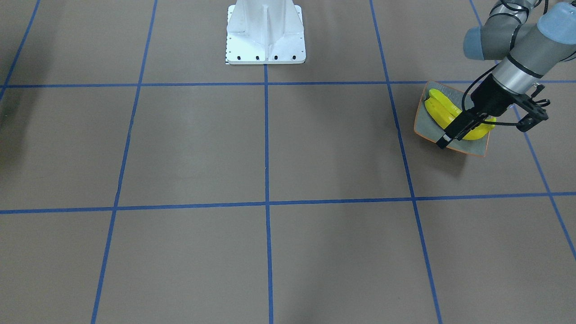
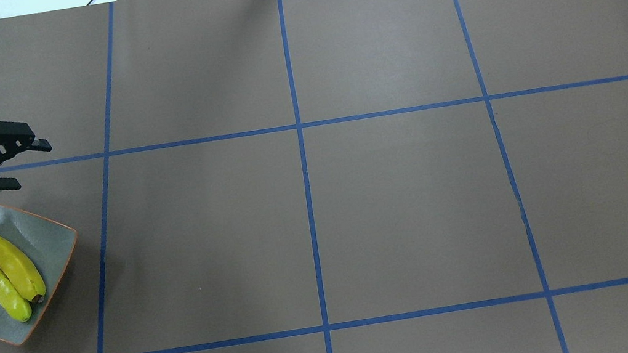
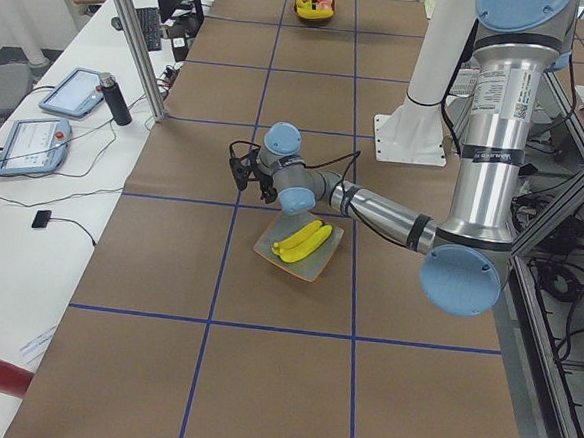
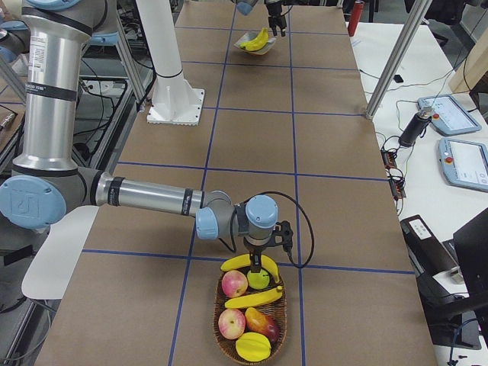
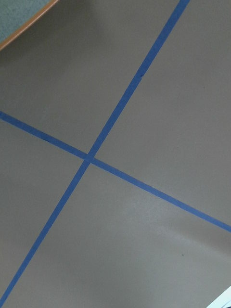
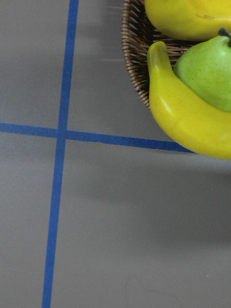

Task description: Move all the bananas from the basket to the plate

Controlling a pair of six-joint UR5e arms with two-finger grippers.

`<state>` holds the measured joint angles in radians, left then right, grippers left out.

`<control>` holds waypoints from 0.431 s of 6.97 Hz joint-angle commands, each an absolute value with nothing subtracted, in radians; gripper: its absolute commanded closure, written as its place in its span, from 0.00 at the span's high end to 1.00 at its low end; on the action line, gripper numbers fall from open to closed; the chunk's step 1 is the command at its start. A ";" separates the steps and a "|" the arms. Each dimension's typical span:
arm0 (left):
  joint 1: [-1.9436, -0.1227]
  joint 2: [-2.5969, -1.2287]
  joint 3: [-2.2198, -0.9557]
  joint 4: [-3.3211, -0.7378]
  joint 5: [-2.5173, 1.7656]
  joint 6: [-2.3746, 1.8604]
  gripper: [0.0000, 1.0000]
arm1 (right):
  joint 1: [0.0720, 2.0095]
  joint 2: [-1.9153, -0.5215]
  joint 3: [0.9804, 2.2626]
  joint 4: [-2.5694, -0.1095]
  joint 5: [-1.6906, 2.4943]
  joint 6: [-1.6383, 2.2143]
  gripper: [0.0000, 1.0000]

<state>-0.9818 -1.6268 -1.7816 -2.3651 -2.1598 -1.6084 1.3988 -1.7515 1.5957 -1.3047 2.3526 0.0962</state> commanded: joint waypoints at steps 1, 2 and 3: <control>-0.980 -1.626 -1.772 -2.368 -2.160 -1.609 1.00 | 1.327 -1.779 1.626 -1.305 2.280 0.083 1.00; -0.980 -1.626 -1.772 -2.368 -2.160 -1.609 1.00 | 1.300 -1.779 1.626 -1.304 2.238 0.046 1.00; -0.979 -1.625 -1.769 -2.368 -2.160 -1.609 1.00 | 1.298 -1.782 1.620 -1.307 2.215 -0.016 1.00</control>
<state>-0.9799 -1.6256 -1.7719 -2.3682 -2.1599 -1.6091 1.3135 -1.7794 1.6234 -1.3051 2.2527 0.0433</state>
